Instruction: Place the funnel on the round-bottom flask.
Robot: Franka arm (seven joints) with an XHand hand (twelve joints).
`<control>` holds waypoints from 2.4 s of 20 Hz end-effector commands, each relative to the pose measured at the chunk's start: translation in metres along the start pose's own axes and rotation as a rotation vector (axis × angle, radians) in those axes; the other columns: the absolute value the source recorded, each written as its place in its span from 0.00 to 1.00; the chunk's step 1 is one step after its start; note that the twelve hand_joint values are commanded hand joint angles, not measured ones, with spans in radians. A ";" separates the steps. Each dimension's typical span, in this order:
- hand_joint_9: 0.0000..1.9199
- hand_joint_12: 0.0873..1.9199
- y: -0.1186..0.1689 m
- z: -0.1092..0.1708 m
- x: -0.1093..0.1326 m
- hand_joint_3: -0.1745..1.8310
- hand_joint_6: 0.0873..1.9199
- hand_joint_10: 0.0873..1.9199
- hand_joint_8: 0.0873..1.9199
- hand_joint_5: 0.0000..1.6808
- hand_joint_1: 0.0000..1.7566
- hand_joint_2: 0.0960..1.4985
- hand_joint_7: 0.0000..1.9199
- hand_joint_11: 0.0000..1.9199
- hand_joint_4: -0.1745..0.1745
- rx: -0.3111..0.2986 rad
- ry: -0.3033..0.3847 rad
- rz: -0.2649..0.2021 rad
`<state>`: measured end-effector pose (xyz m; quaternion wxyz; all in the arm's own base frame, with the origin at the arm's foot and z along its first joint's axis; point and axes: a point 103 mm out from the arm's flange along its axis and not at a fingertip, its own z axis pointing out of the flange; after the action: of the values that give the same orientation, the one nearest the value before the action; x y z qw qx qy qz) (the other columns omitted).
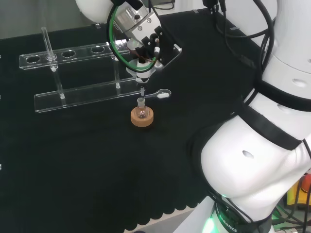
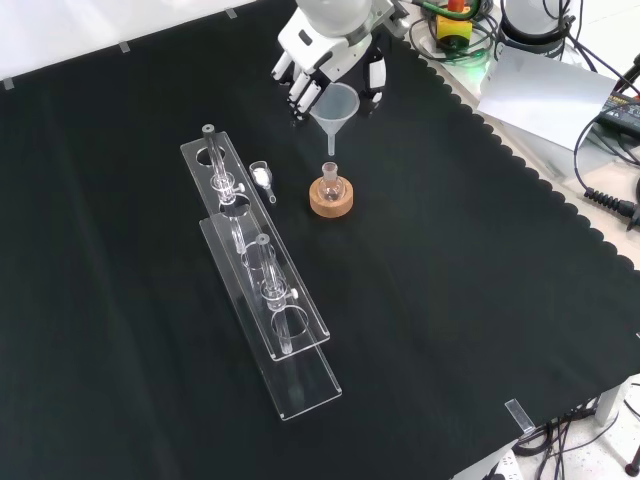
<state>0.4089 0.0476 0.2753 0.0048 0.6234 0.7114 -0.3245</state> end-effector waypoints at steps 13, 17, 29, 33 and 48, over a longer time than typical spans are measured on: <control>0.57 0.66 0.019 0.010 0.012 0.44 0.39 0.32 0.38 0.39 0.50 0.40 0.39 0.24 0.47 0.007 0.003 -0.015; 0.57 0.66 0.021 0.011 0.013 0.44 0.39 0.32 0.38 0.39 0.50 0.40 0.39 0.24 0.47 0.009 0.000 -0.018; 0.57 0.66 0.029 0.020 0.007 0.44 0.39 0.32 0.38 0.39 0.50 0.40 0.39 0.24 0.46 0.023 0.008 -0.017; 0.57 0.66 0.029 0.021 0.007 0.44 0.39 0.32 0.38 0.39 0.50 0.40 0.39 0.24 0.46 0.025 -0.006 -0.016; 0.56 0.66 0.034 0.027 0.012 0.44 0.39 0.32 0.38 0.38 0.50 0.40 0.39 0.24 0.46 0.043 0.011 -0.032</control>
<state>0.4261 0.0458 0.2358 -0.0157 0.6147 0.7144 -0.3339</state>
